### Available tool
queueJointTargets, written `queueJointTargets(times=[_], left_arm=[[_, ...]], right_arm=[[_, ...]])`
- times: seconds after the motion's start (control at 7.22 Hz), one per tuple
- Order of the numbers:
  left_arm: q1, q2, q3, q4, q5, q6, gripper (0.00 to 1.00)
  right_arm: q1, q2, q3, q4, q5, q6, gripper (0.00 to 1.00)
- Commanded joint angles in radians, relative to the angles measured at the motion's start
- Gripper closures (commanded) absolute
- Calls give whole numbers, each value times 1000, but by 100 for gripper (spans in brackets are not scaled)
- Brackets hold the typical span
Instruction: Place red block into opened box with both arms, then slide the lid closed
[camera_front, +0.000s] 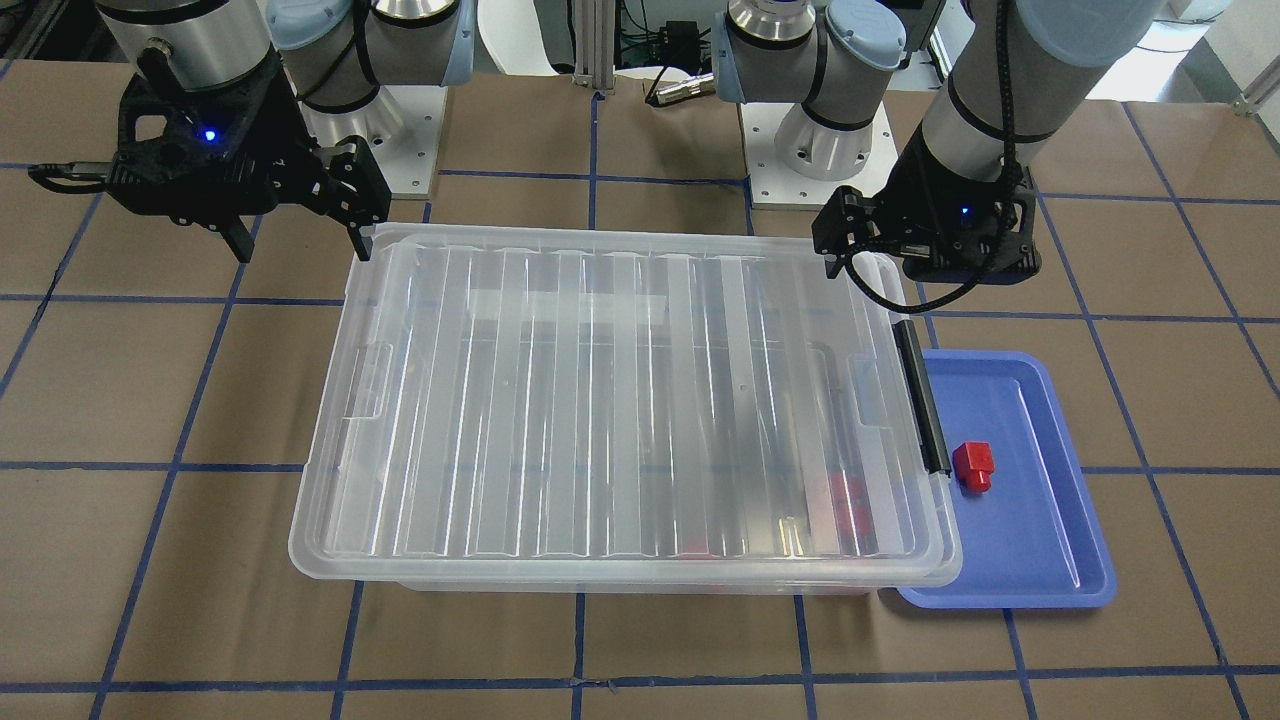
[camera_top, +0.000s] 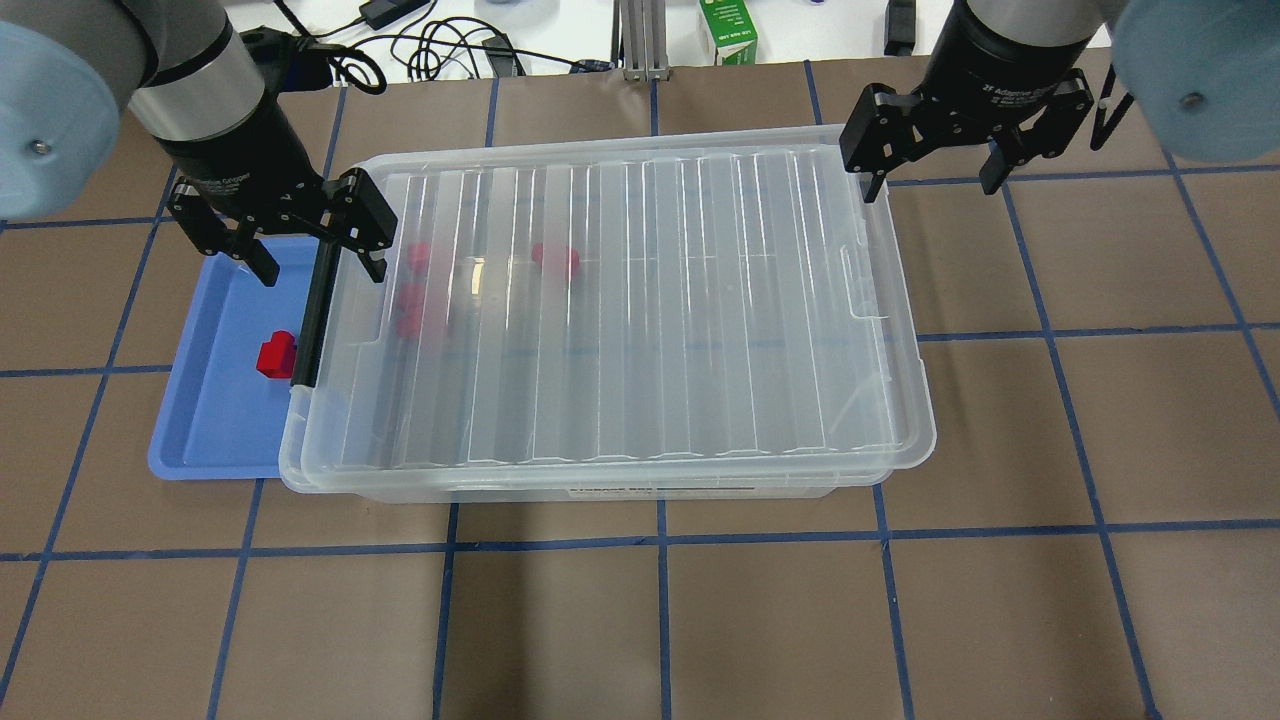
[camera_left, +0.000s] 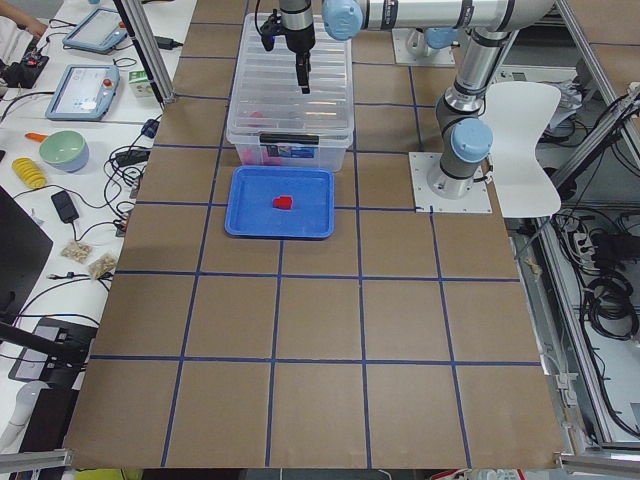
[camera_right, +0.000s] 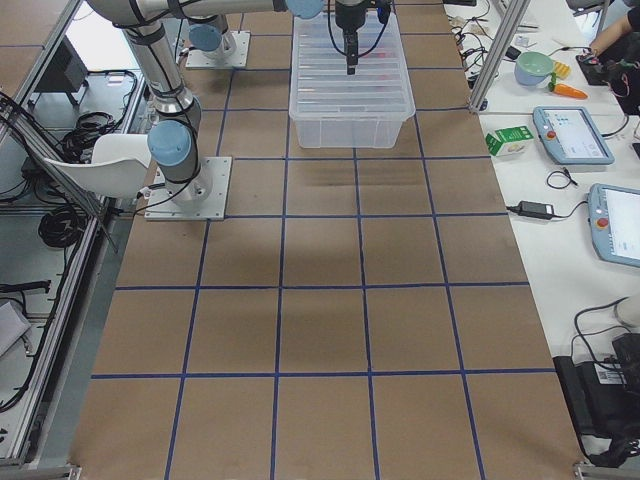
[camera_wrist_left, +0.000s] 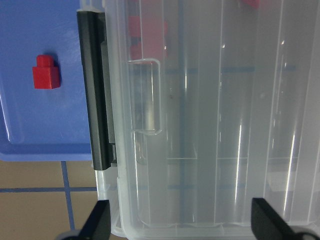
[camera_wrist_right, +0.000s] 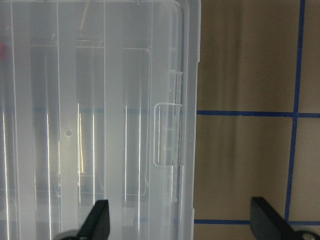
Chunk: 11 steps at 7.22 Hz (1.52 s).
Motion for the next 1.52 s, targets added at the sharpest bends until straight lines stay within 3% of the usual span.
queueJointTargets(times=[0.0, 0.97, 1.38], left_arm=[[4, -2, -1, 1, 12, -12, 0], [5, 4, -2, 2, -1, -20, 0], [4, 15, -1, -1, 2, -18, 0]], right_arm=[[-1, 0, 1, -1, 0, -1, 0], [-49, 4, 32, -4, 5, -94, 0], [-53, 78, 209, -268, 11, -101, 0]])
